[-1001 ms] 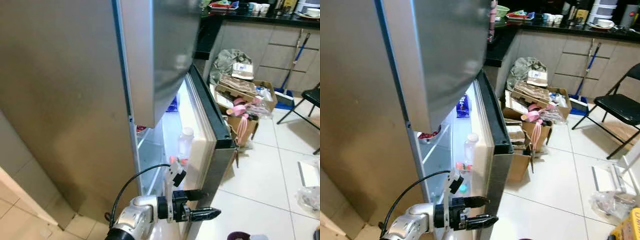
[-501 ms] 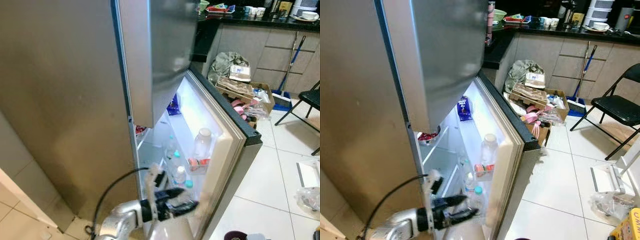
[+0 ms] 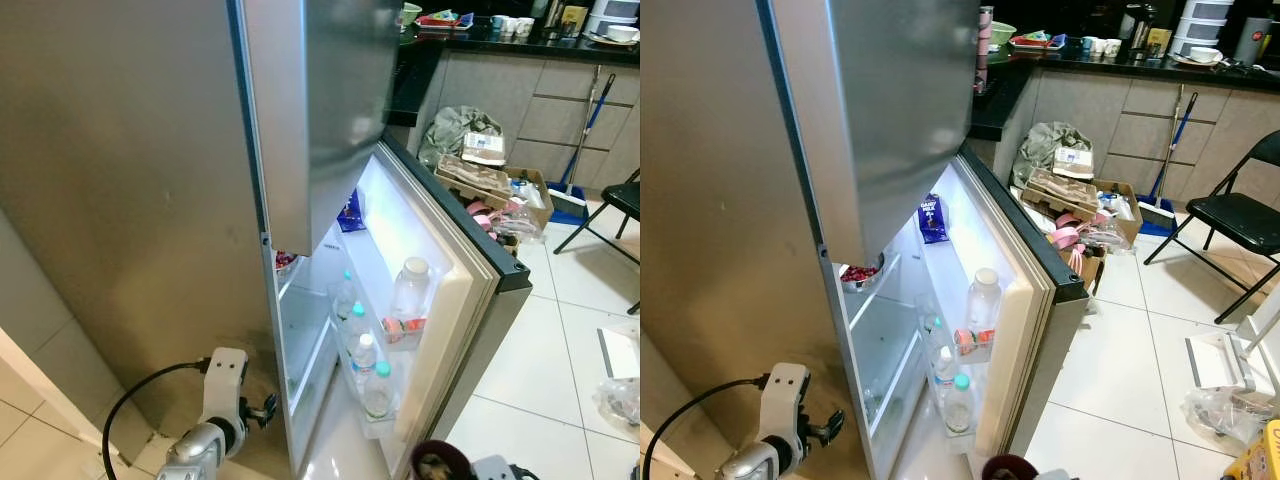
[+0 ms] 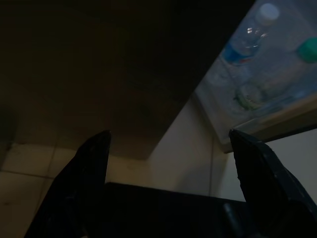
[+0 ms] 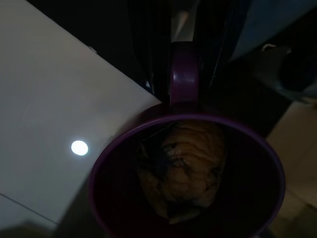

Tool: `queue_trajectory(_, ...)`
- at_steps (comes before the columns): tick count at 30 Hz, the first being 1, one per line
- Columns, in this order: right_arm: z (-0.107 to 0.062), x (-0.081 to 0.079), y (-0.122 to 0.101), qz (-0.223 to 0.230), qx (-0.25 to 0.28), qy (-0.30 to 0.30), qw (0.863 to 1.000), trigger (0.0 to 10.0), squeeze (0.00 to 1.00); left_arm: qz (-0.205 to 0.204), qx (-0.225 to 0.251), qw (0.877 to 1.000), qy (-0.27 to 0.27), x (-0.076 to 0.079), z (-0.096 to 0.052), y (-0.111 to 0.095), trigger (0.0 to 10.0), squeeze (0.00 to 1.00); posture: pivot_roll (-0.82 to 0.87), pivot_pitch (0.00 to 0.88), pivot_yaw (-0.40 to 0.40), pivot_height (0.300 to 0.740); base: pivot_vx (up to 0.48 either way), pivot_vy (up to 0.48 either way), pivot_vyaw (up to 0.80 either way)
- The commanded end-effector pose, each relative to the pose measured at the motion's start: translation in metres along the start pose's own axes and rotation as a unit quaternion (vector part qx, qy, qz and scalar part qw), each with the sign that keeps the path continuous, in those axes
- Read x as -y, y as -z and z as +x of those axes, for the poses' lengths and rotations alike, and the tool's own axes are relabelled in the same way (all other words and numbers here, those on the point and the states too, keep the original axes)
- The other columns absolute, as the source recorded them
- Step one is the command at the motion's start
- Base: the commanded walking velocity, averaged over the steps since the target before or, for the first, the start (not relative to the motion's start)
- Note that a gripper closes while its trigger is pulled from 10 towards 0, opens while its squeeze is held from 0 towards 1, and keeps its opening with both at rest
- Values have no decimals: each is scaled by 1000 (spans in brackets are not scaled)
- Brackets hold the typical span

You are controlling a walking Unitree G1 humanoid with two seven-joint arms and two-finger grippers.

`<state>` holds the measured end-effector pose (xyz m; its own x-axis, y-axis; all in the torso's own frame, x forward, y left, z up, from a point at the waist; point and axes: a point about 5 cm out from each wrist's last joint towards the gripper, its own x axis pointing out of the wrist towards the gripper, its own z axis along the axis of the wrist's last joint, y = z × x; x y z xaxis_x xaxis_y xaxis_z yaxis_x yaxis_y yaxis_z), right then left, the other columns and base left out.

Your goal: Restocking fridge

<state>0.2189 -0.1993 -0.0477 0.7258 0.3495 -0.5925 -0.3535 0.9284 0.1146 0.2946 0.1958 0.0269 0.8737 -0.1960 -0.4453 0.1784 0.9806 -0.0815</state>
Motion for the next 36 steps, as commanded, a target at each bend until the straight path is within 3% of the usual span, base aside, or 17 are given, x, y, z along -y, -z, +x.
queue_trajectory(1,7,10,-45,-20,68,-28,997,10000,0,1,-8,1000,-5,3,-1,7,10000,0,-125,98,-13,734,0,0,0)
queue_trajectory(2,9,10,-59,-31,85,-55,994,10000,0,1,-3,1000,-18,4,1,10,10000,0,-126,100,-15,734,0,0,0)
queue_trajectory(6,8,12,-63,-58,84,-65,993,10000,0,4,-3,1000,-31,3,2,13,10000,0,-126,102,-16,734,0,0,0)
queue_trajectory(10,8,27,-79,-124,77,7,989,10000,0,18,-6,998,-61,-4,-2,17,10000,0,-122,108,-9,734,0,0,0)
queue_trajectory(14,5,43,-101,-133,103,66,984,10000,0,20,-9,997,-74,-11,-7,23,10000,0,-117,111,-5,734,0,0,0)
queue_trajectory(18,2,50,-106,-135,106,81,982,10000,0,23,-10,997,-79,-14,-10,26,10000,0,-112,115,-3,734,0,0,0)
queue_trajectory(20,-3,62,-108,-137,101,124,978,10000,0,23,-13,996,-89,-17,-12,31,10000,0,-108,118,-4,734,0,0,0)
queue_trajectory(21,-8,71,-108,-131,93,160,974,10000,0,23,-16,995,-95,-19,-14,33,10000,0,-105,120,-6,734,0,0,0)
queue_trajectory(22,-8,71,-108,-131,93,160,974,10000,0,23,-16,995,-95,-19,-14,33,10000,0,-105,120,-6,734,0,0,0)
queue_trajectory(23,-18,89,-106,-110,81,242,961,10000,0,26,-22,994,-103,-22,-17,38,10000,0,-103,122,-7,734,0,0,0)
queue_trajectory(24,-18,89,-106,-110,81,242,961,10000,0,26,-22,994,-103,-22,-17,38,10000,0,-103,122,-7,734,0,0,0)
queue_trajectory(27,-39,114,-87,-46,51,357,932,10000,0,26,-30,993,-112,-25,-21,45,10000,0,-96,124,-11,734,0,0,0)
queue_trajectory(31,-40,112,-76,-37,38,357,933,10000,0,25,-35,992,-115,-26,-23,48,10000,0,-96,125,-9,734,0,0,0)
queue_trajectory(36,-30,94,-56,-37,22,327,944,10000,0,27,-50,991,-124,-28,-27,58,10000,0,-98,124,-4,734,0,0,0)
